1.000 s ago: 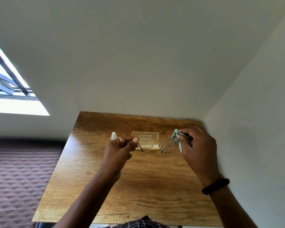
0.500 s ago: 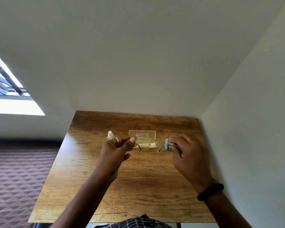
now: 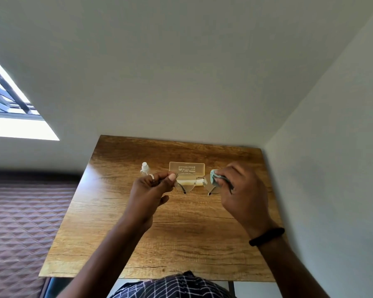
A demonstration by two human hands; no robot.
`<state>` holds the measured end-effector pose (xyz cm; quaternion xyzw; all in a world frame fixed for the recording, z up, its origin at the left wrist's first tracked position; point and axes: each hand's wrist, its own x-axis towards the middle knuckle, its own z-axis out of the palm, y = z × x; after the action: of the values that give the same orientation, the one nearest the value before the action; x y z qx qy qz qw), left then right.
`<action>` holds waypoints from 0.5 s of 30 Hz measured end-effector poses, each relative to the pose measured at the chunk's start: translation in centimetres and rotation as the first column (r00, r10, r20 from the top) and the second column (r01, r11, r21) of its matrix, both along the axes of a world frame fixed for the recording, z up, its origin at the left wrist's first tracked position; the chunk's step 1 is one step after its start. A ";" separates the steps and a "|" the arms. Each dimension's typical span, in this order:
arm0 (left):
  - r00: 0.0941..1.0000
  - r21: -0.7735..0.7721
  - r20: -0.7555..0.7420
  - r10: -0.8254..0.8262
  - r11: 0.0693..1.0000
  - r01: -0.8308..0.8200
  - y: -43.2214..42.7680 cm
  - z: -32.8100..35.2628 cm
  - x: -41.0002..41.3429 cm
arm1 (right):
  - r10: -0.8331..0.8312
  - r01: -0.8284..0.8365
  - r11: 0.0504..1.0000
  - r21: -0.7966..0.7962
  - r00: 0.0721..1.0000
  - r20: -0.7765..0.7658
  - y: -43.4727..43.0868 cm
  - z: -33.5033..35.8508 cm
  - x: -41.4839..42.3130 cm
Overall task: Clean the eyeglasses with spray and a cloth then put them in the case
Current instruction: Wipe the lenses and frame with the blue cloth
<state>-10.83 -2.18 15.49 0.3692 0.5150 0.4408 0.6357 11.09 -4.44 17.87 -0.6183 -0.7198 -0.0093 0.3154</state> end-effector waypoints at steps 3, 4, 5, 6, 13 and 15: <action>1.000 0.005 -0.019 0.010 1.000 -0.010 0.2 0.1 -0.1 | 0.108 -0.108 0.994 -0.030 0.994 0.028 -0.3 -0.1 -0.8; 1.000 0.004 -0.020 0.012 1.000 -0.012 0.3 0.1 -0.1 | 0.148 -0.145 0.988 -0.056 0.988 0.044 -0.7 -0.3 -0.9; 1.000 0.002 -0.019 0.012 1.000 -0.012 0.3 0.2 -0.2 | 0.168 -0.164 0.984 -0.076 0.984 0.055 -1.0 -0.5 -0.8; 1.000 0.001 -0.018 0.012 1.000 -0.012 0.3 0.2 -0.3 | 0.167 -0.162 0.983 -0.084 0.984 0.056 -1.2 -0.7 -0.4; 1.000 -0.008 -0.020 -0.004 1.000 0.004 0.2 0.1 0.1 | 0.039 -0.039 0.999 -0.017 0.999 0.004 -0.3 -0.1 -0.1; 1.000 -0.014 -0.020 -0.006 1.000 0.006 0.3 0.1 0.2 | 0.091 -0.090 0.995 -0.041 0.996 0.020 -0.3 -0.1 -1.1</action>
<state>-10.59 -1.89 15.64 0.3705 0.5233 0.4317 0.6344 9.96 -4.74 17.79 -0.5912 -0.7505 0.0129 0.2952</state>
